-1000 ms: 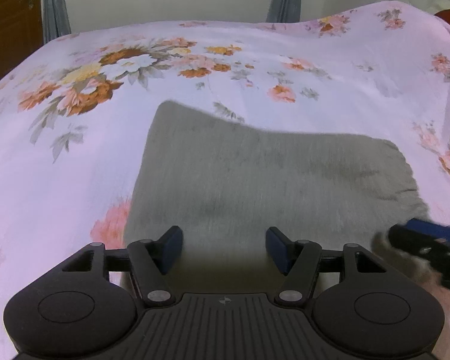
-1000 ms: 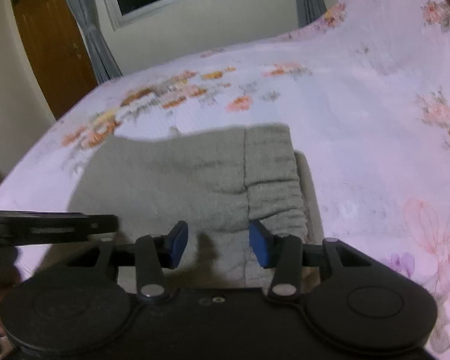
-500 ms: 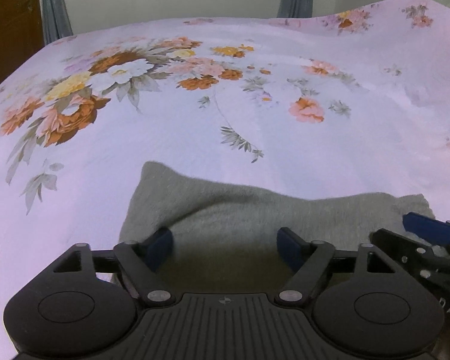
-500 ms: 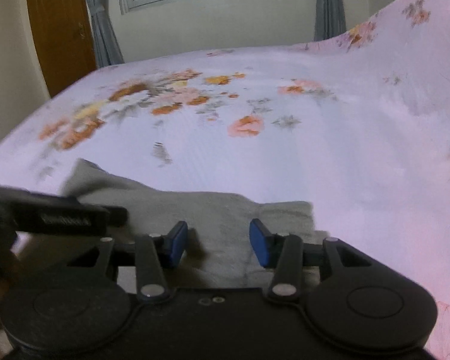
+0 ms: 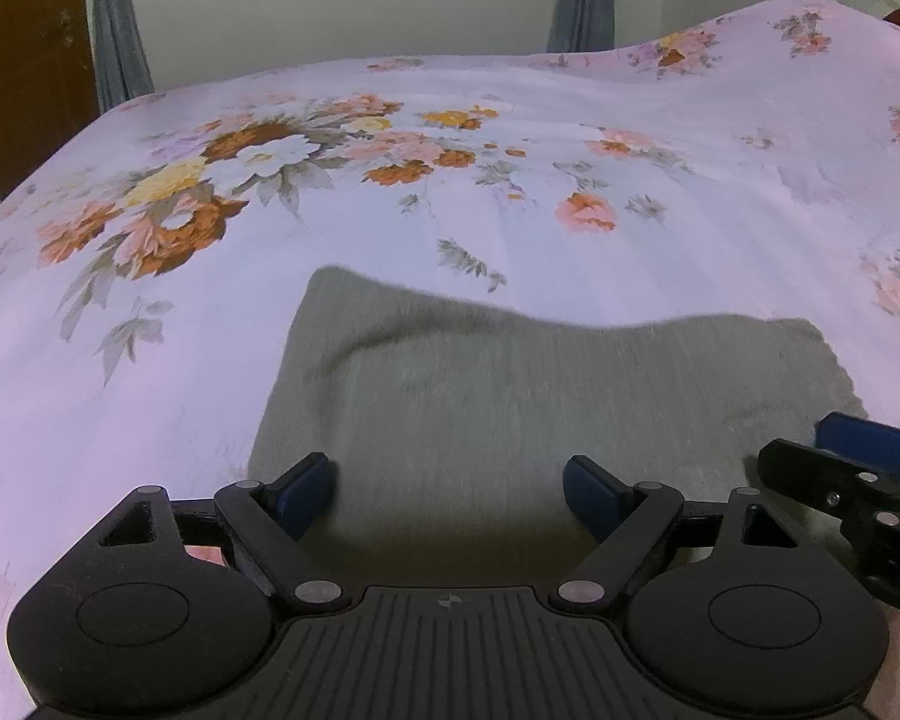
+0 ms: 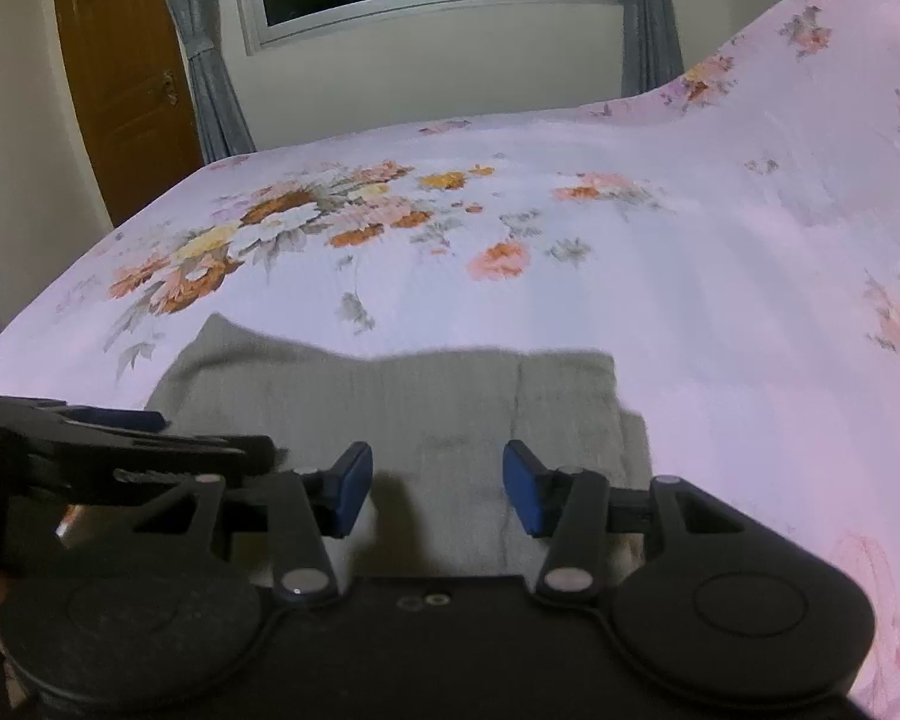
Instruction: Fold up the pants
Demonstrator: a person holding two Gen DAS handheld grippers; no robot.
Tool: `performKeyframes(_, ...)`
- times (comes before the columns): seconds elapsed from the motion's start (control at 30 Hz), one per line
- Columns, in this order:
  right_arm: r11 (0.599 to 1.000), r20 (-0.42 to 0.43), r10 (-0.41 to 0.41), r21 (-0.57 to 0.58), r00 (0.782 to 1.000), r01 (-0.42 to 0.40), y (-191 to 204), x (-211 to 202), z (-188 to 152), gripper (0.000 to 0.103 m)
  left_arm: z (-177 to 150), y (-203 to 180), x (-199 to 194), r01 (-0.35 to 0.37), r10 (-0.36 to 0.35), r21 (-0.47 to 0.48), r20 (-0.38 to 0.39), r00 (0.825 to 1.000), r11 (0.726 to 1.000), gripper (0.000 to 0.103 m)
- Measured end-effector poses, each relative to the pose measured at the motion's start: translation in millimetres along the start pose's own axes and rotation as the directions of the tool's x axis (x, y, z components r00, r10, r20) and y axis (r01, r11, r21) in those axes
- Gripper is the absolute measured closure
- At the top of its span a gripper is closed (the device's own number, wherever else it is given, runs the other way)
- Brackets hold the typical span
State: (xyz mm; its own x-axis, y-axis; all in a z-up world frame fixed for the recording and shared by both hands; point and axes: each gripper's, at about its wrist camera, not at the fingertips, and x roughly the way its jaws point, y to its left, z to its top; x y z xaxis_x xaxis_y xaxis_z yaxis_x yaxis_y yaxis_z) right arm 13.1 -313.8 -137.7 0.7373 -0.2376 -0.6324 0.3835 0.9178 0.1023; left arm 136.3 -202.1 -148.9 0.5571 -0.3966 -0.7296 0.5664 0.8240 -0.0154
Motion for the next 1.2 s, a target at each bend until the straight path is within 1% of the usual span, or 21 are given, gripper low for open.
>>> performKeyframes(0.13, 1.000, -0.011, -0.015, -0.008, 1.000, 0.015, 1, -10, -8, 0.054, -17, 1, -13, 0.000, 0.000, 0.002, -0.015, 1.000, 1.000, 0.019)
performKeyframes(0.27, 0.999, 0.012, 0.003, 0.035, 1.000, -0.003, 1, -31, -12, 0.053, -32, 1, -25, 0.003, -0.003, 0.000, -0.024, 1.000, 1.000, 0.019)
performKeyframes(0.37, 1.000, 0.003, 0.005, 0.013, 1.000, -0.005, 4, -38, -22, 0.053, -39, 2, -33, 0.005, -0.005, -0.007, -0.028, 1.000, 1.000, 0.019)
performKeyframes(0.47, 0.999, -0.025, -0.022, -0.035, 0.999, 0.021, 8, -36, -35, 0.053, -46, 3, -41, 0.012, -0.012, -0.019, -0.028, 1.000, 1.000, 0.019)
performKeyframes(0.53, 0.998, -0.039, -0.032, -0.055, 0.999, 0.030, 8, -34, -39, 0.052, -50, 3, -44, 0.015, -0.016, -0.022, -0.026, 1.000, 1.000, 0.019)
performKeyframes(0.6, 0.998, -0.041, -0.037, -0.048, 0.998, 0.035, 11, -39, -36, 0.052, -56, 4, -48, 0.016, -0.017, -0.026, -0.022, 1.000, 1.000, 0.019)
performKeyframes(0.63, 0.999, -0.034, -0.033, -0.041, 0.999, 0.031, 13, -43, -34, 0.051, -59, 4, -50, 0.018, -0.018, -0.030, -0.018, 1.000, 0.999, 0.019)
performKeyframes(0.7, 0.998, -0.022, -0.038, -0.060, 0.999, 0.037, 17, -49, -35, 0.044, -66, 4, -53, 0.020, -0.020, -0.035, -0.009, 1.000, 0.999, 0.019)
performKeyframes(0.77, 0.995, -0.059, -0.058, -0.085, 0.997, 0.053, 19, -43, -41, 0.044, -71, 4, -56, 0.021, -0.021, -0.040, 0.000, 1.000, 0.999, 0.019)
performKeyframes(0.8, 0.995, -0.061, -0.063, -0.085, 0.996, 0.058, 17, -41, -44, 0.044, -72, 4, -58, 0.023, -0.023, -0.038, 0.003, 1.000, 0.999, 0.019)
performKeyframes(0.9, 0.996, -0.074, -0.069, -0.062, 0.995, 0.065, 18, -43, -45, 0.044, -75, 7, -63, 0.032, -0.031, -0.047, 0.007, 0.999, 0.998, 0.019)
performKeyframes(0.97, 0.998, -0.057, -0.054, -0.038, 0.997, 0.052, 18, -50, -44, 0.044, -77, 9, -67, 0.037, -0.036, -0.061, 0.012, 0.999, 0.997, 0.019)
performKeyframes(1.07, 0.998, -0.040, -0.046, -0.032, 0.998, 0.045, 15, -53, -46, 0.044, -79, 9, -71, 0.033, -0.031, -0.053, 0.025, 0.999, 0.998, 0.019)
performKeyframes(1.13, 0.998, -0.080, -0.050, -0.029, 0.996, 0.048, 9, -42, -52, 0.044, -81, 7, -69, 0.027, -0.026, -0.035, 0.027, 0.999, 0.999, 0.019)
performKeyframes(1.17, 0.999, -0.113, -0.050, -0.007, 0.992, 0.050, 2, -34, -56, 0.043, -82, 6, -65, 0.024, -0.023, -0.025, 0.016, 1.000, 0.999, 0.019)
performKeyframes(1.2, 0.999, -0.125, -0.025, 0.044, 0.992, 0.030, -5, -31, -59, 0.043, -82, 6, -63, 0.019, -0.019, -0.021, 0.011, 1.000, 1.000, 0.019)
